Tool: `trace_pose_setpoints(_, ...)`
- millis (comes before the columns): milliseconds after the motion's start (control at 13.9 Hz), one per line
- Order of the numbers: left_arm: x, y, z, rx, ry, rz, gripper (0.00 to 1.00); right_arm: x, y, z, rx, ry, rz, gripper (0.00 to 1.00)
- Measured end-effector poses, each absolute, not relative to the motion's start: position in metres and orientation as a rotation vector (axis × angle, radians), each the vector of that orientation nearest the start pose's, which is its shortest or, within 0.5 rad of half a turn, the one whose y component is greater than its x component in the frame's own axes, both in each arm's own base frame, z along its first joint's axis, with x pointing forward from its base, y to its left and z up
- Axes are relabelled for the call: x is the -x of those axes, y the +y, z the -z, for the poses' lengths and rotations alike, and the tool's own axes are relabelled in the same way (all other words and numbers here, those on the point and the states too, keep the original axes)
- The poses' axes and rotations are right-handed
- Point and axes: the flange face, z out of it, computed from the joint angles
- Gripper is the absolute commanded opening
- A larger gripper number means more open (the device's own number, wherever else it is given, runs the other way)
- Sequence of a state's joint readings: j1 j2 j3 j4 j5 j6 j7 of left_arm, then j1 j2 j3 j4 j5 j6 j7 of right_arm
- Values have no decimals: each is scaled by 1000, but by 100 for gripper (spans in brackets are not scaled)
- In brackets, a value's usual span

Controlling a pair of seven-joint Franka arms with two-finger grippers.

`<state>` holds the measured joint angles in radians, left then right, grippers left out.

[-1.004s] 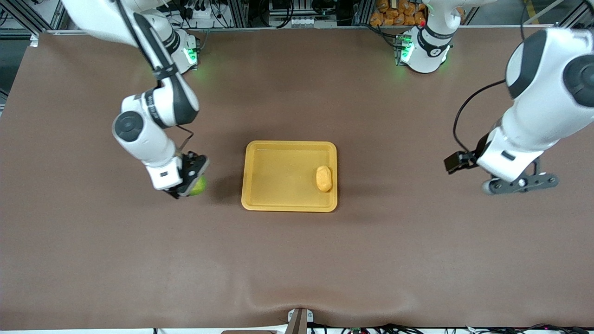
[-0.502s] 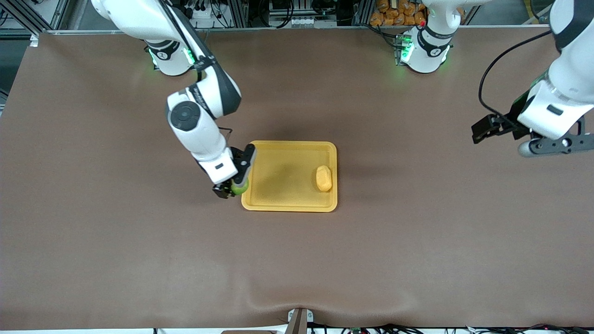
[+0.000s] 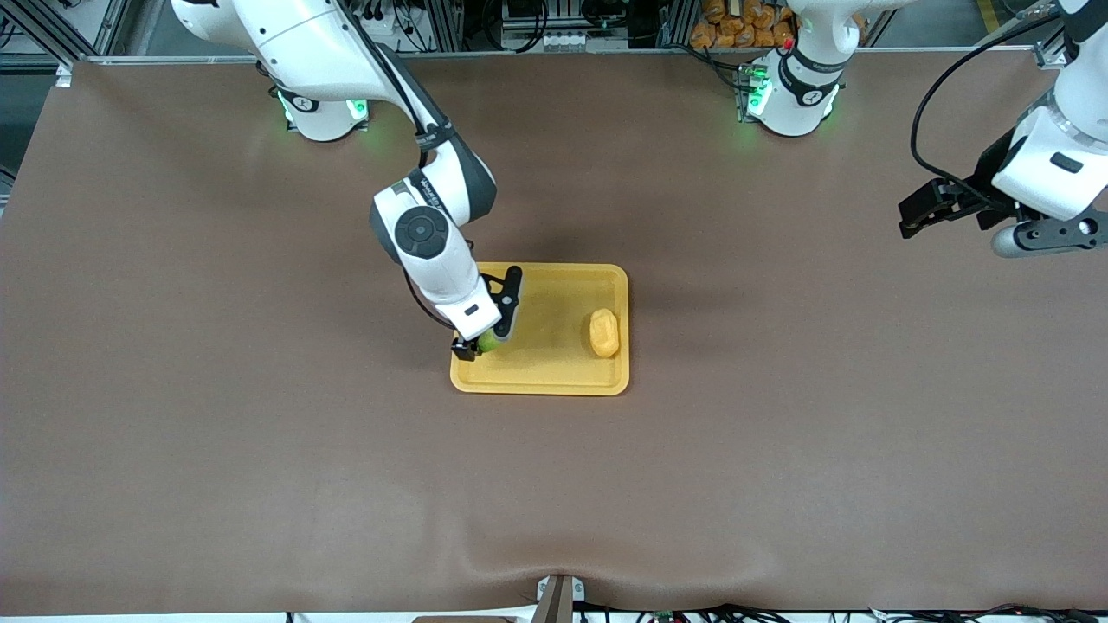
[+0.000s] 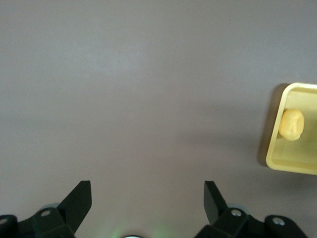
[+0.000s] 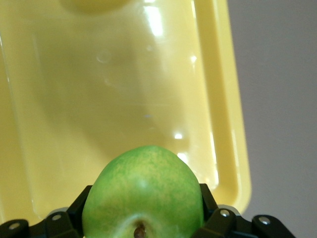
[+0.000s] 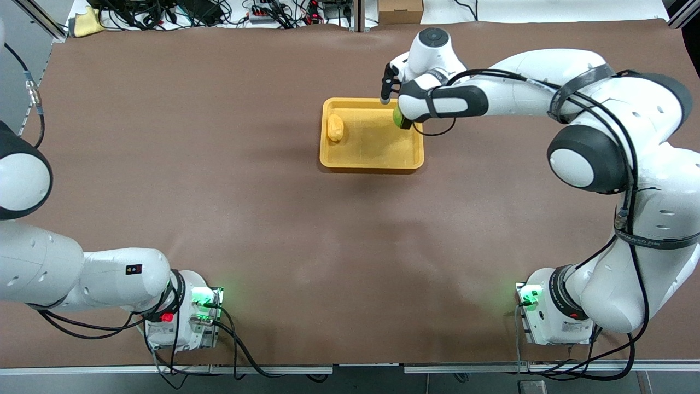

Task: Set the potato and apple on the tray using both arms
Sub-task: 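Lift the green apple with the right gripper and carry it over the tray, then lower the apple onto the tray and open the right gripper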

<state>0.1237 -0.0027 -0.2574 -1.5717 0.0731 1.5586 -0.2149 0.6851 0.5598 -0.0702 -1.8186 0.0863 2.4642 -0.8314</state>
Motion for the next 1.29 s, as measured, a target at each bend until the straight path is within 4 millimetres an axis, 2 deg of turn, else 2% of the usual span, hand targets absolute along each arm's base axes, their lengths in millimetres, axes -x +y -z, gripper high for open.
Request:
trace_pose_setpoints(287,-546,-50,-627,3063,-106,-18,100,-520,402,-217,2426,-1973,92,2)
trace_pose_setpoints(359,-544,-49,-630,3063,-104,-16,100,-517,405,-214,2432,-1966,85,53)
trace_pose_setpoints(430,-541,-49,-633,3064,-98,-17,100,-515,407,-211,2434,-1964,78,100)
trace_pose_setpoints(717,-529,-53,-646,3066,-85,2,100,-515,406,-207,2441,-1958,72,100)
trace_pose_setpoints(932,-525,-56,-648,3083,-79,-4,100,-520,406,-212,2451,-1949,87,100)
trace_pose_setpoints(1004,-525,-57,-647,3090,-80,-8,100,-522,405,-217,2458,-1942,85,100)
trace_pose_setpoints(1148,-525,-56,-646,3094,-83,-11,100,-522,396,-228,2500,-1883,-26,100)
trace_pose_setpoints(1291,-525,-55,-645,3094,-85,-16,100,-520,383,-251,2562,-1782,-145,100)
